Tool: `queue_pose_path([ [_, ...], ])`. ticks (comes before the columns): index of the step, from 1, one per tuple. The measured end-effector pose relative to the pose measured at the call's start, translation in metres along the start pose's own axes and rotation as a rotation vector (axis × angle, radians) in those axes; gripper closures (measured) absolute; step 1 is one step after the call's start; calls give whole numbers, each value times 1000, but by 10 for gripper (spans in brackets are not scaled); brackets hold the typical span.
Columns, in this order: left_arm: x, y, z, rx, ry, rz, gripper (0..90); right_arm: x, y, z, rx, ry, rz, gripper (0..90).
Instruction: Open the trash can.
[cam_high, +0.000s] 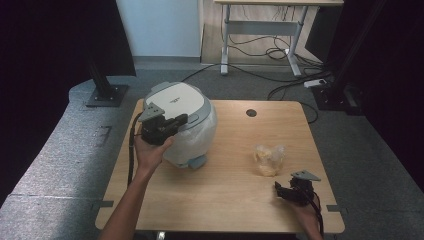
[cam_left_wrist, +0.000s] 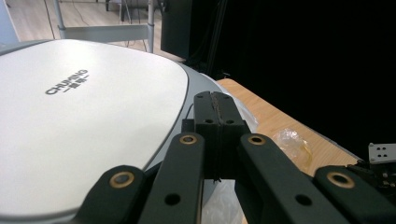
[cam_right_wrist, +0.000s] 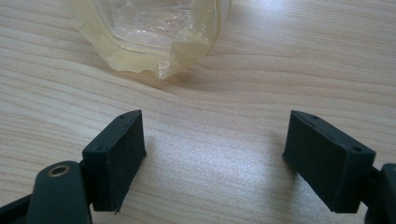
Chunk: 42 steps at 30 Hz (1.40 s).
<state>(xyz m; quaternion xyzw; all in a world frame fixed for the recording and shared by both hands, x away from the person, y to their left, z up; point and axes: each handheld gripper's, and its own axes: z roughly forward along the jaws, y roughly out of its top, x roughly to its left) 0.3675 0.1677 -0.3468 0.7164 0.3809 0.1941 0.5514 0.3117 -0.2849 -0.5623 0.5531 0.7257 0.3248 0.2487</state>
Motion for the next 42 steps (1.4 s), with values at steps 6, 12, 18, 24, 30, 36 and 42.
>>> queue_pose_path([
  [6,-2,3,8,2,-6,-5,895,0,0,0,0,0,0,197],
  [12,-3,5,17,16,-2,-7,894,0,0,0,0,0,0,197],
  [18,-1,5,23,29,2,-11,895,0,0,0,0,0,0,197],
  [24,0,3,26,33,3,-15,895,0,0,0,0,0,0,197],
  [30,1,0,26,17,-8,-24,898,0,0,0,0,0,0,197],
  [36,1,0,26,30,-16,-23,899,0,0,0,0,-1,0,197],
  [42,2,1,26,35,-10,-22,899,0,0,0,0,-2,-1,197],
])
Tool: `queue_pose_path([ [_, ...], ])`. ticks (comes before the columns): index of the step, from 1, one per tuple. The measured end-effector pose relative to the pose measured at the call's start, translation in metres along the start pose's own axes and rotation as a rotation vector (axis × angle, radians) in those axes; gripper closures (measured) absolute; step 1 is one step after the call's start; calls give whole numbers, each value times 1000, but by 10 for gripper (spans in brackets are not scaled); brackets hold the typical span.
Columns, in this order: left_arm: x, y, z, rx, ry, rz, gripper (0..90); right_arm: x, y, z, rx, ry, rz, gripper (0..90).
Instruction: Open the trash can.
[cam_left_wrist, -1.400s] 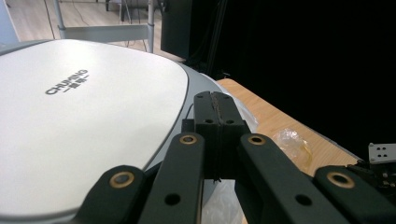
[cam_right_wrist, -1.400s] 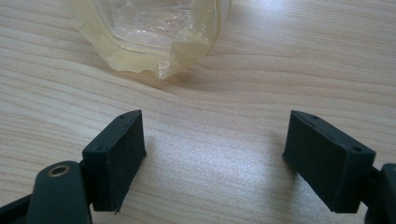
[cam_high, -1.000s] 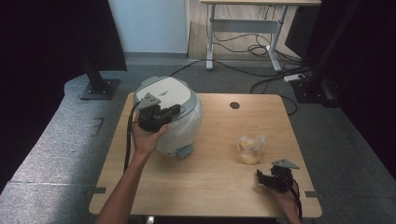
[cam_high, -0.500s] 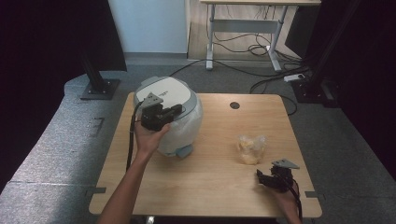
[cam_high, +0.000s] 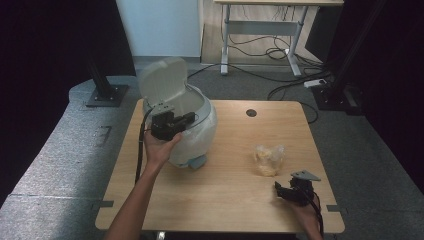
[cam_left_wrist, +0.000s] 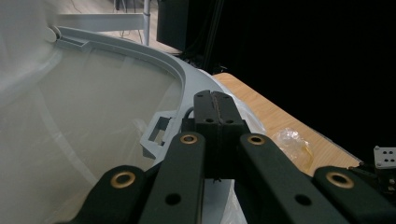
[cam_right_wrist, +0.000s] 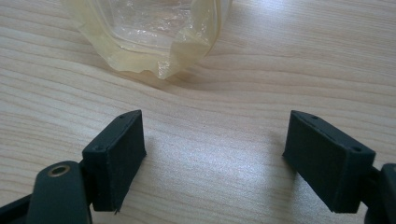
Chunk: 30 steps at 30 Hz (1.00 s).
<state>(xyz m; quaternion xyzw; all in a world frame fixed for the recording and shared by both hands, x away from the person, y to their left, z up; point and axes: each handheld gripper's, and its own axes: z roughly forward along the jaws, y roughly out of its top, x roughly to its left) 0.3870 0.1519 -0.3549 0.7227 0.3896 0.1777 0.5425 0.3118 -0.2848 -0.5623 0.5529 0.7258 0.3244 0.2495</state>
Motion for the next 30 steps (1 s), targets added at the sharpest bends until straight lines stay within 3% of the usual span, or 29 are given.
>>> queue_pose_path([
  [7,1,2,-1,5,-6,-9,889,0,0,0,0,1,0,198],
  [13,-4,2,-7,15,-11,25,834,0,0,0,0,2,0,198],
  [15,-7,0,-13,-13,-26,20,766,0,0,0,0,2,0,198],
  [17,-11,-2,-20,-43,-28,48,580,0,0,0,0,2,0,198],
  [18,-14,-3,-24,-46,-7,69,409,0,0,0,0,2,0,199],
  [19,-18,-5,-30,-39,15,102,351,0,0,0,0,2,0,198],
  [20,-18,-5,-30,-39,15,102,308,0,0,0,0,2,0,198],
  [23,-23,-12,-41,-28,40,134,236,0,0,0,-3,1,0,198],
  [30,-25,-32,-60,-34,36,128,196,0,0,0,-2,1,-1,199],
])
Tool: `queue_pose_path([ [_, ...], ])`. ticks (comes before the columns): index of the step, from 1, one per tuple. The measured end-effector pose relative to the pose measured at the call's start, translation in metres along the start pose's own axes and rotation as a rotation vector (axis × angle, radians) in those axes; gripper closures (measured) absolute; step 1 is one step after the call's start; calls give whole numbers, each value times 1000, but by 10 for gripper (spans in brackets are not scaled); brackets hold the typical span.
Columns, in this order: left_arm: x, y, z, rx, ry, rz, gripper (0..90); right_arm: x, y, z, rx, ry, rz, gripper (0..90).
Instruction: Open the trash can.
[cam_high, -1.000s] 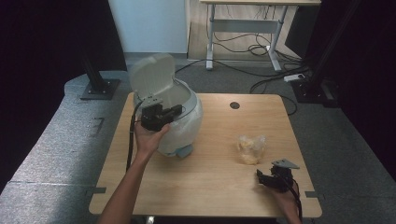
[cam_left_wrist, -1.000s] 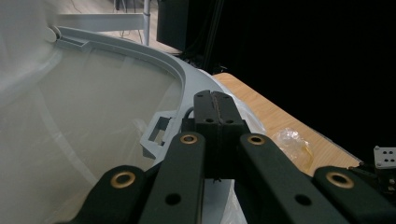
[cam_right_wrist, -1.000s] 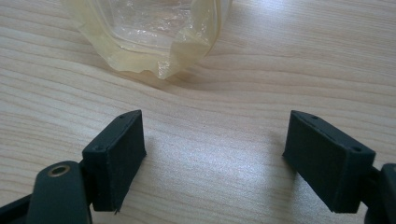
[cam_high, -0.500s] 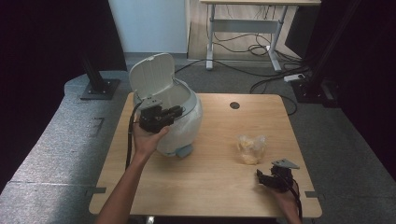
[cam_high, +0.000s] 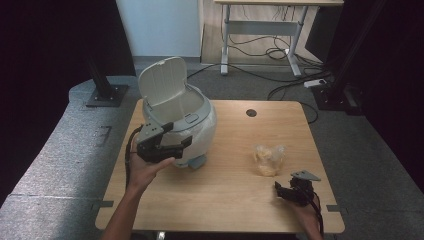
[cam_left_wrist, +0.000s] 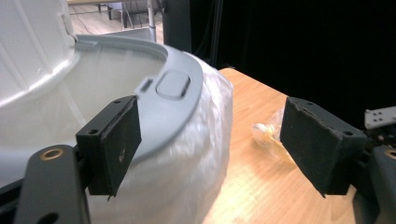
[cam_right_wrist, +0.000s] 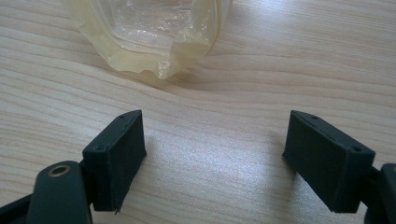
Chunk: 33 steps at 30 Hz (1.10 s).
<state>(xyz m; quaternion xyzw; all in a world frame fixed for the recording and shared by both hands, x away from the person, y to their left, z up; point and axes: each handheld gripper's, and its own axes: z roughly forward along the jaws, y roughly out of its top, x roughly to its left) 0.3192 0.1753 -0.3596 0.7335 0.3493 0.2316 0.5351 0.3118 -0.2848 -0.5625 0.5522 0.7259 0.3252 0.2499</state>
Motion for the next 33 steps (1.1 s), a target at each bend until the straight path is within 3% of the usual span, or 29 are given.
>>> queue_pose_path([
  [10,4,-40,-13,28,21,-24,177,0,0,0,0,0,-2,199],
  [11,7,-51,-11,54,27,-28,178,0,0,0,0,0,-2,199],
  [12,7,-51,-11,54,27,-28,177,0,0,0,0,0,-2,199],
  [21,29,-105,6,127,73,-80,177,0,0,0,0,0,-2,199],
  [30,37,-143,19,175,72,-119,184,0,0,0,0,0,-2,199],
  [33,38,-150,21,206,84,-111,184,0,0,0,0,0,-2,199],
])
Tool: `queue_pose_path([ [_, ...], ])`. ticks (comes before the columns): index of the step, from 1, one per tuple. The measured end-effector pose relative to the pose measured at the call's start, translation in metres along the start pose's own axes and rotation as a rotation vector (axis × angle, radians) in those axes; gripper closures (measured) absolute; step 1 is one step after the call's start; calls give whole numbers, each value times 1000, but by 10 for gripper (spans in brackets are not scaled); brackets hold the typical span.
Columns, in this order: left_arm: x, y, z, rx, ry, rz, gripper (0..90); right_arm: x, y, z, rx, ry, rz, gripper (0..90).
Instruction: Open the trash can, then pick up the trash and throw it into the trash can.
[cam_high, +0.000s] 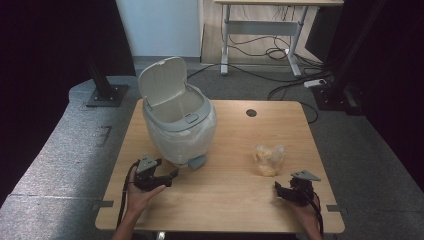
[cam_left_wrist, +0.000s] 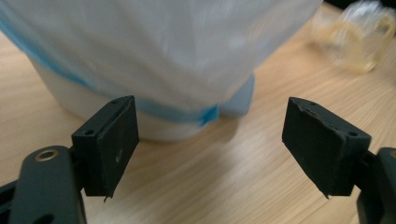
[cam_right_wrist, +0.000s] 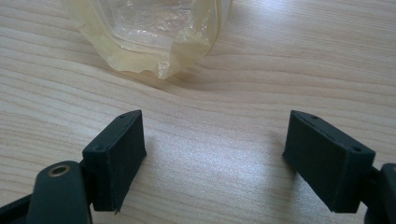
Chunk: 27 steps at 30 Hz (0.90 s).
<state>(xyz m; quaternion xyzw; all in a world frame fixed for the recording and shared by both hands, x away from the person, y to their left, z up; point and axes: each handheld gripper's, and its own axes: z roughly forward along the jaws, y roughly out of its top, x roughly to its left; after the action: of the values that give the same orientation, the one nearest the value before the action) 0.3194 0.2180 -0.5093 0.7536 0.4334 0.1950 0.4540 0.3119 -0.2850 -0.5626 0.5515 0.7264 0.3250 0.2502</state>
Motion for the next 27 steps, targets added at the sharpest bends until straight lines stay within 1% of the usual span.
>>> queue_pose_path([
  [3,2,-3,1,2,3,-16,186,0,0,0,0,0,0,199],
  [4,2,-4,0,4,9,-17,186,0,0,0,0,1,0,198],
  [5,2,-5,0,4,10,-16,186,0,0,0,3,-4,6,172],
  [10,2,-9,-1,8,27,-11,186,-1,0,1,10,-14,16,148],
  [13,3,-12,0,15,26,-15,186,-1,0,1,10,-15,18,145],
  [16,4,-15,2,27,17,-17,186,0,0,0,5,-18,9,138],
  [20,4,-17,4,41,17,-16,187,2,-1,-2,-18,-17,-4,131],
  [23,6,-19,4,46,17,-19,188,2,0,-4,-33,-8,0,130],
  [27,7,-20,6,58,15,-25,191,3,4,-8,-72,13,10,125],
])
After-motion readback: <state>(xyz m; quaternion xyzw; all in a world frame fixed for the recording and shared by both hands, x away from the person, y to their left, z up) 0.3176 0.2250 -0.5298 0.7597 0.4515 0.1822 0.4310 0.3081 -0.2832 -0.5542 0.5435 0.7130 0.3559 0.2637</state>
